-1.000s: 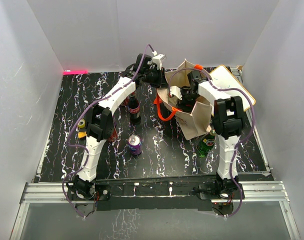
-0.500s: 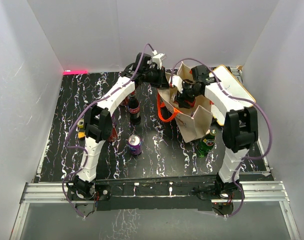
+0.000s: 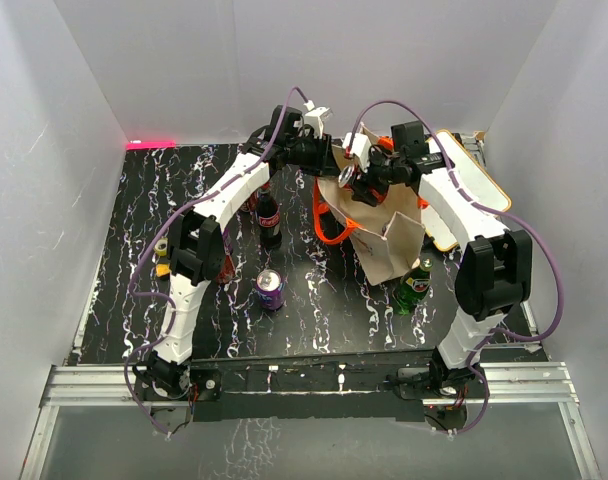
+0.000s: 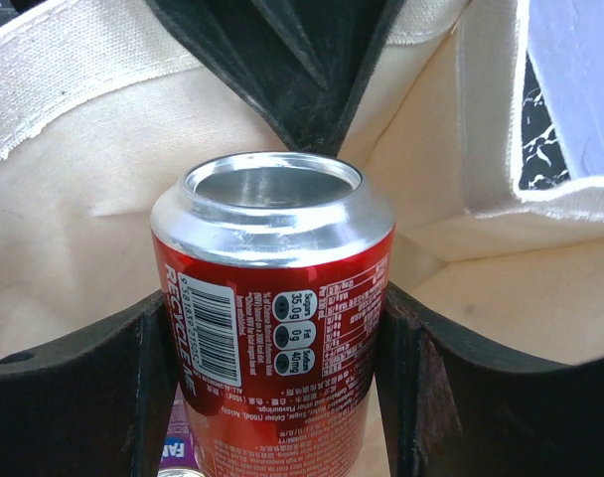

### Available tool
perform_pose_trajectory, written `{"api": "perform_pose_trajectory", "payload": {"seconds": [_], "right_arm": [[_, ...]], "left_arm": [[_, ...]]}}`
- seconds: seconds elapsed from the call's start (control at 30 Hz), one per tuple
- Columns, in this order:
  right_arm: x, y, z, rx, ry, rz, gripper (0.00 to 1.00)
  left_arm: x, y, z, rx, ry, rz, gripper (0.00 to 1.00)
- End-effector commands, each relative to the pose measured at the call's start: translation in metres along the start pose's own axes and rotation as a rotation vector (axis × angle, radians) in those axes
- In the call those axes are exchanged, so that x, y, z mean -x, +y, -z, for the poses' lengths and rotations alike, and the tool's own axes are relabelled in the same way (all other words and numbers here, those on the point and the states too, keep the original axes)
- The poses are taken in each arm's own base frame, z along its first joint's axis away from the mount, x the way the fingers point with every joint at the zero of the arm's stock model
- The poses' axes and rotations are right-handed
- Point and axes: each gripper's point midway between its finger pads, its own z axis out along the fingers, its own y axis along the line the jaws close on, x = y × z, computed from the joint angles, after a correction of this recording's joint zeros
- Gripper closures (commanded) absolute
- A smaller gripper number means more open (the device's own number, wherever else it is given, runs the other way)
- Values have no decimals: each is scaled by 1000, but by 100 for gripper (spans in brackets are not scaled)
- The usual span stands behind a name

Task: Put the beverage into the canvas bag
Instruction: Pick up the drink from the canvas bag.

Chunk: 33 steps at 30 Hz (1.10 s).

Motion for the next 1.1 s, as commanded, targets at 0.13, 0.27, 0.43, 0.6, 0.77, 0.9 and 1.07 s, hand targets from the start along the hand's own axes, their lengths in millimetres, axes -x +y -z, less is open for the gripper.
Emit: {"api": "perform_pose_trajectory", "payload": {"seconds": [0.13,0.27,0.43,0.6,0.77,0.9,1.07], "right_arm": [[70,-24,54,-161,-207,-40,92],[81,-25,66,-215,-249,-49,92],[95,-37,78,-281,-284,-50,92],[116,-53,93,-339,-322,-43,92],[135,-61,105,-389,-374,-22,92],[144,-63,105,-403,-389,25,92],[156,-73,106,-413,-408,32,92]], "left_arm": [[44,-48,36,-144,-97,-70,48],[63,-53,56,-173,-164,-81,31],[97,-66,75,-173,-286,-154,19],[123,-86,95,-189,-360,-204,18],[133,-107,112,-233,-393,-133,17],[140,-125,115,-312,-410,-20,16],[138,-122,110,-289,-396,16,14]]}}
